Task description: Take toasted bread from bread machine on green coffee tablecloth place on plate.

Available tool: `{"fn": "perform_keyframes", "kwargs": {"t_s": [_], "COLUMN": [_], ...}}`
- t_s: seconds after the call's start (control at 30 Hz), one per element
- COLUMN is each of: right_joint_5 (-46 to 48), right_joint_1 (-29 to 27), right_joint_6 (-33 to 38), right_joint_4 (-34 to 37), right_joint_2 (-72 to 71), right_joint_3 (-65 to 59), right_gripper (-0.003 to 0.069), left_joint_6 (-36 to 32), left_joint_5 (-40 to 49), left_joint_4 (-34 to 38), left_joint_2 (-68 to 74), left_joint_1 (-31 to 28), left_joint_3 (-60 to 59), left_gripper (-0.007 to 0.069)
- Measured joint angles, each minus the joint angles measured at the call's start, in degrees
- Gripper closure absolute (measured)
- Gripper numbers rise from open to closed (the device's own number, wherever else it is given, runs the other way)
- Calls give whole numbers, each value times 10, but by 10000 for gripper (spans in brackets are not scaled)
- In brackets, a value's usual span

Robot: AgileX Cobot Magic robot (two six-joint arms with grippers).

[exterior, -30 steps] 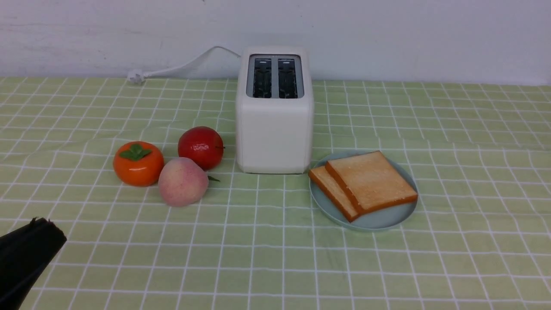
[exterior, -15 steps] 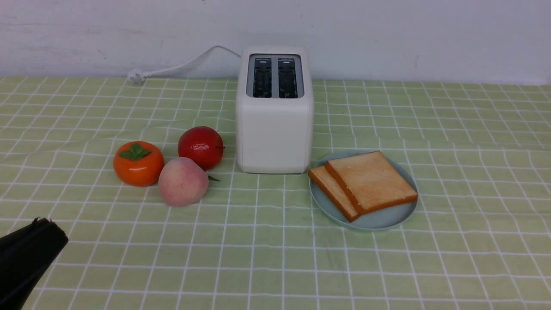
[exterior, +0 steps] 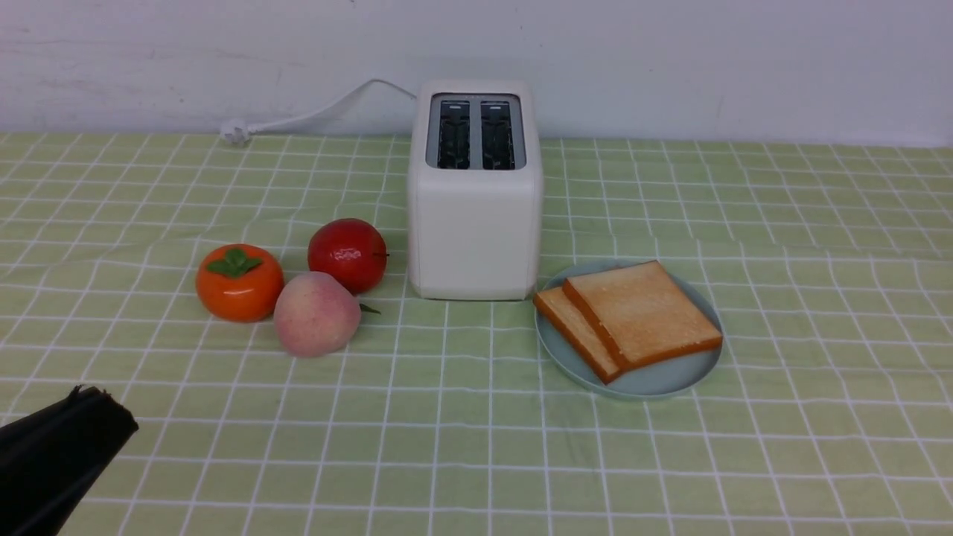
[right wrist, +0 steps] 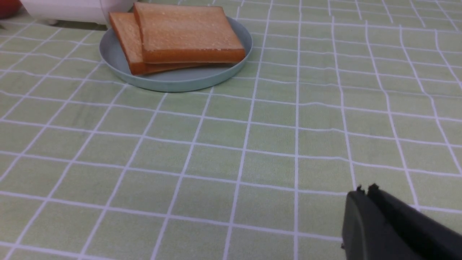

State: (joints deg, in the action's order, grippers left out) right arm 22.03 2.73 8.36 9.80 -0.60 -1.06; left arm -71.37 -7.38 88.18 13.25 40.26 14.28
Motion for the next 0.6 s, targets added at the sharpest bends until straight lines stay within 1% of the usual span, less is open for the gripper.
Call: {"fn": "perform_keyframes", "kwargs": {"t_s": [0.03,0.07,0.1,0.13,0.17,0.2,0.23,0.27,0.3,0.33,0.37,0.47,0.6], "right_joint_5": [0,0,0,0,0,0,0,0,0,0,0,0,0], "right_joint_1": [0,0,0,0,0,0,0,0,0,0,0,0,0], "right_joint_6": [0,0,0,0,0,0,0,0,0,0,0,0,0], "right_joint_4": [0,0,0,0,0,0,0,0,0,0,0,0,0], "right_joint_2": [0,0,0,0,0,0,0,0,0,0,0,0,0], "right_joint_3": [0,0,0,0,0,0,0,0,0,0,0,0,0], "right_gripper": [657,657,656,655,655,653,651,651,647,647,645,641,637], "left_joint_6": [50,60,159,170,253,300,341,349,400,412,446,491,498], "left_joint_5": [5,5,19,19,34,45,56,58,74,74,84,86,74], "left_joint_4": [-47,-57,-164,-177,-280,-338,-391,-401,-468,-481,-517,-549,-560], "left_joint_2": [0,0,1,1,1,1,1,1,1,1,1,1,1], "left_joint_1": [0,0,0,0,0,0,0,0,0,0,0,0,-9], "left_joint_3": [0,0,0,0,0,0,0,0,0,0,0,-2,-20], "left_gripper": [607,607,607,607,607,607,607,607,607,607,606,606,632]}}
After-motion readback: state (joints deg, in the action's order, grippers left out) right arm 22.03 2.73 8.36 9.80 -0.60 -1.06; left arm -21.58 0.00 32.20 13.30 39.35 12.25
